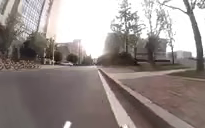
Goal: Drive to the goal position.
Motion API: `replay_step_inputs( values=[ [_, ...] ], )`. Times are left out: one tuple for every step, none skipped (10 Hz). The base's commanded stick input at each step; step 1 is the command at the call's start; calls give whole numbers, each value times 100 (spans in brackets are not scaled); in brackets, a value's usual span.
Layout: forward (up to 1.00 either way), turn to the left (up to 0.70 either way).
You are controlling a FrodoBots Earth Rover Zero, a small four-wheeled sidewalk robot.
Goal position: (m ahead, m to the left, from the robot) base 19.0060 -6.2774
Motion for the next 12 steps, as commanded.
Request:
replay_step_inputs(
  values=[
    [100, 0],
    [100, 0],
    [100, 0],
    [100, 0],
    [100, 0],
    [100, 0],
    [100, 0],
    [100, 0],
    [100, 0],
    [100, 0],
    [100, 0],
    [100, 0]
  ],
)
